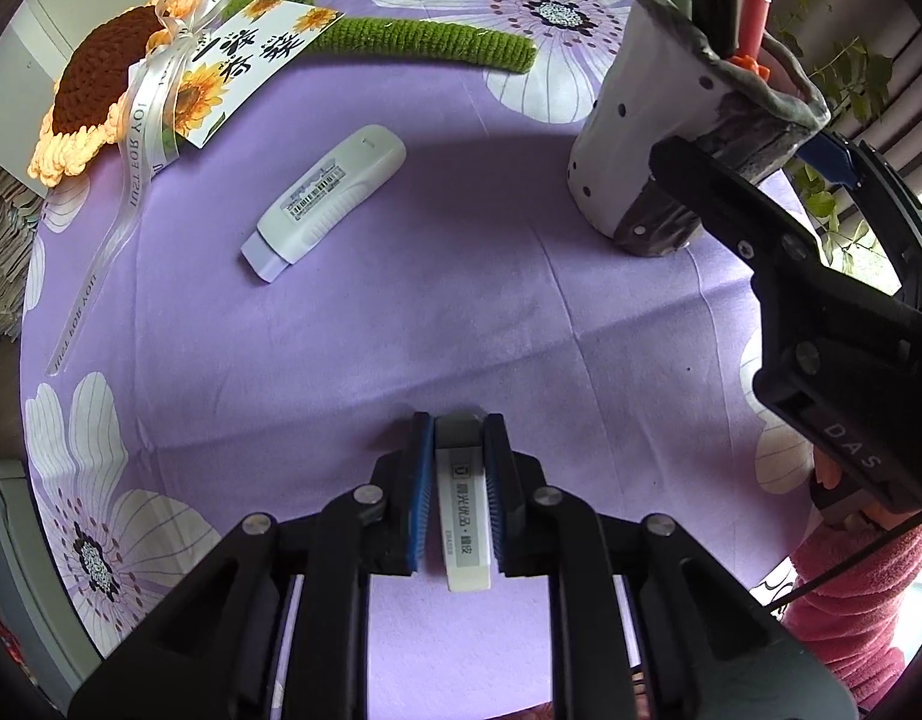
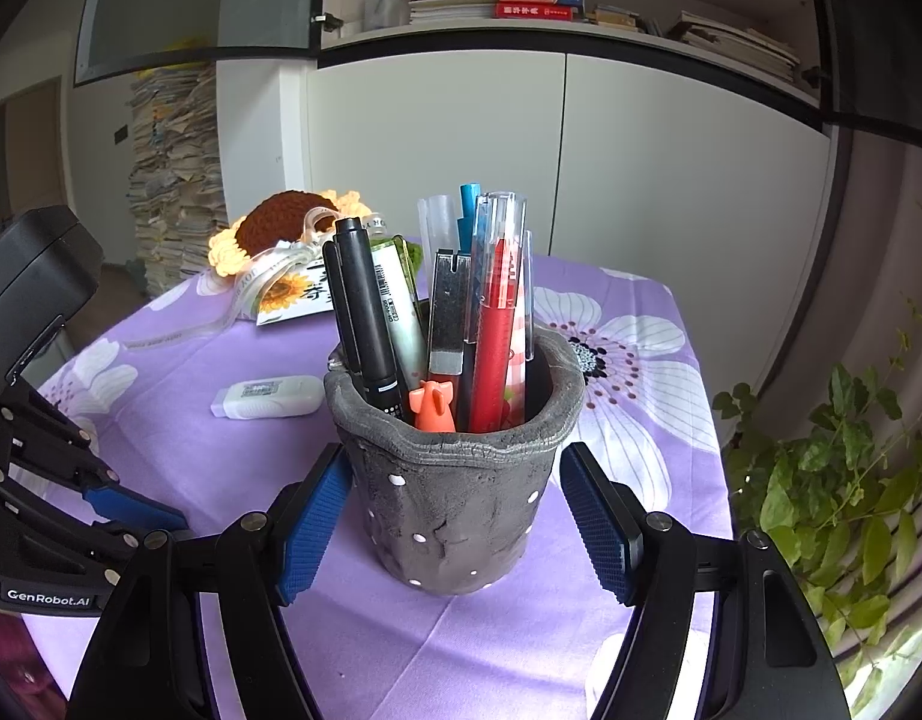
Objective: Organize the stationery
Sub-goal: 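Lower the left gripper and grasp the white eraser, then lift the white eraser and drop it into the grey cup with the left gripper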
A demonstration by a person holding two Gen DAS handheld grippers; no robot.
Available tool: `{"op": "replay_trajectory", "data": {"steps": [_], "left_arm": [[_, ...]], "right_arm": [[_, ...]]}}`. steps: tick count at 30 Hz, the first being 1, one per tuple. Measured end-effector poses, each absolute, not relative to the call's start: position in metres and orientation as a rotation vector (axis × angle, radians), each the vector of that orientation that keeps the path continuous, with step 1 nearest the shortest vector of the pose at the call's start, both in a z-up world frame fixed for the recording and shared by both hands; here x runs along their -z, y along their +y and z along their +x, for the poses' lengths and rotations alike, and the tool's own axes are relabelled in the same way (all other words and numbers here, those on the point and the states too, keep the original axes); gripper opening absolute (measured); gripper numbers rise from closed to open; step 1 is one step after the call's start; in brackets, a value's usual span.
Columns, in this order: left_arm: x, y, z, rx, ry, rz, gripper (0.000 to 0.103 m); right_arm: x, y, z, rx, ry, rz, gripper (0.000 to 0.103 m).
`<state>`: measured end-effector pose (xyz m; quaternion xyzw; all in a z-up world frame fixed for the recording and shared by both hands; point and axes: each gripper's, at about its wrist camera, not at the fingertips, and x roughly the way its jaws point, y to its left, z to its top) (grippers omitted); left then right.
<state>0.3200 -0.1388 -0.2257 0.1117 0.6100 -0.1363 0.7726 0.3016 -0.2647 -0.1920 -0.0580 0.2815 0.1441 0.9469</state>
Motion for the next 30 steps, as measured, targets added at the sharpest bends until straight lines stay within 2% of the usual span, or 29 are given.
{"op": "replay_trajectory", "data": {"steps": [5, 12, 15, 26, 30], "left_arm": [[0.225, -0.130, 0.321, 0.294, 1.314, 0.227, 0.015], [0.220, -0.122, 0.314, 0.312, 1.301, 0.226, 0.014], [0.215, -0.120, 0.311, 0.318, 1.296, 0.214, 0.014], [0.181, -0.101, 0.309, 0.352, 1.249, 0.151, 0.014], [0.151, -0.100, 0.304, 0.396, 1.177, 0.118, 0.014]], "right_arm": [[0.191, -0.266, 0.300, -0.297, 0.562, -0.106, 0.077], [0.190, -0.268, 0.299, -0.301, 0.557, -0.091, 0.077], [0.189, -0.267, 0.297, -0.319, 0.547, -0.095, 0.069], [0.189, -0.263, 0.297, -0.327, 0.547, -0.101, 0.069], [0.190, -0.263, 0.297, -0.327, 0.548, -0.105, 0.069]]}}
